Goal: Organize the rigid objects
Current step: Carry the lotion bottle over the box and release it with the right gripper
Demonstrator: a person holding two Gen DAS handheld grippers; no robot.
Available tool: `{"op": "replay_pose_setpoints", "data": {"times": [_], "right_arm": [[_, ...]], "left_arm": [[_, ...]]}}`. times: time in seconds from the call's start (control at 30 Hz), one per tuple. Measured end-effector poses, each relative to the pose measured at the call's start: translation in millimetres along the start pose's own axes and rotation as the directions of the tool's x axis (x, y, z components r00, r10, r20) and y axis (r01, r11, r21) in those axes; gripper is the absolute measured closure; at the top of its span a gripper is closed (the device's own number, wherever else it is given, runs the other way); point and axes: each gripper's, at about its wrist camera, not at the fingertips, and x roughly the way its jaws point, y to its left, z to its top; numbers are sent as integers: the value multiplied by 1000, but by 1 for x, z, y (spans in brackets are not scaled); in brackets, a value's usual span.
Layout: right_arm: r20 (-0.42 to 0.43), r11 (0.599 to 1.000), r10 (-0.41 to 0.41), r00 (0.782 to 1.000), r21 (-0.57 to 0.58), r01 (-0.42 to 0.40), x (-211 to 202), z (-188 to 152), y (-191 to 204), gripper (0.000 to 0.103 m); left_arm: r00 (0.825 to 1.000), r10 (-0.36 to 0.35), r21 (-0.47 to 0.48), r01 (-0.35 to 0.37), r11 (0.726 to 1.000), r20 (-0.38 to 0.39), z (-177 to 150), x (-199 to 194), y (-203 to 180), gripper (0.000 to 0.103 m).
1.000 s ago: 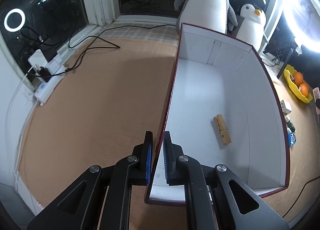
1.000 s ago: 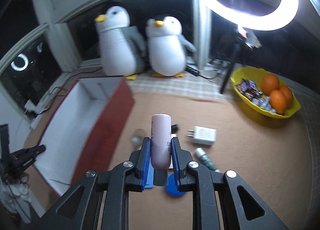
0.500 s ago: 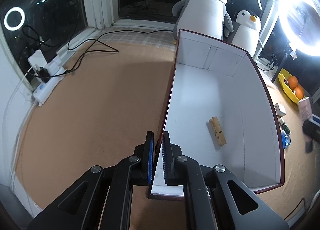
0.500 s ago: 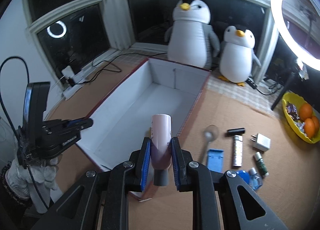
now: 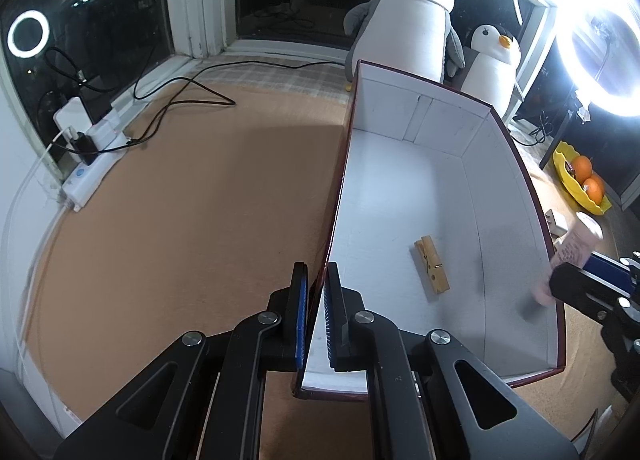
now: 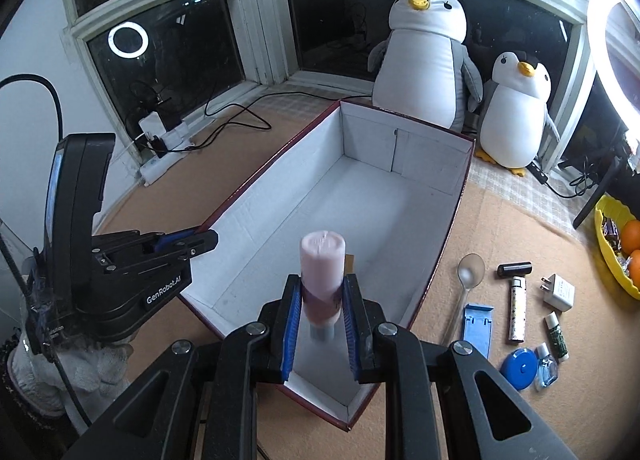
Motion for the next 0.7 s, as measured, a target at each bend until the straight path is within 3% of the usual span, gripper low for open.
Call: {"op": "replay_pose_setpoints", "data": {"times": [0.07, 0.2, 0.47, 0.7], "right_arm": [[-1, 1000, 0, 1000, 2, 0, 2, 0, 0, 84], [18, 1000, 2, 1000, 9, -2, -2, 1, -2, 67], [48, 998, 9, 999, 65, -13, -16, -1, -24, 67], [73, 985, -24, 997, 174, 11, -38, -16, -75, 67]], "left_arm": [[1000, 2, 2, -2, 1000, 0, 0, 0, -1, 97], [1000, 3, 1, -3, 1000, -3, 1, 0, -2, 97], [1000, 15, 10, -15, 1000, -11, 2, 1, -3, 97], [999, 21, 18, -20, 1000, -27, 4, 3, -3, 97]]}}
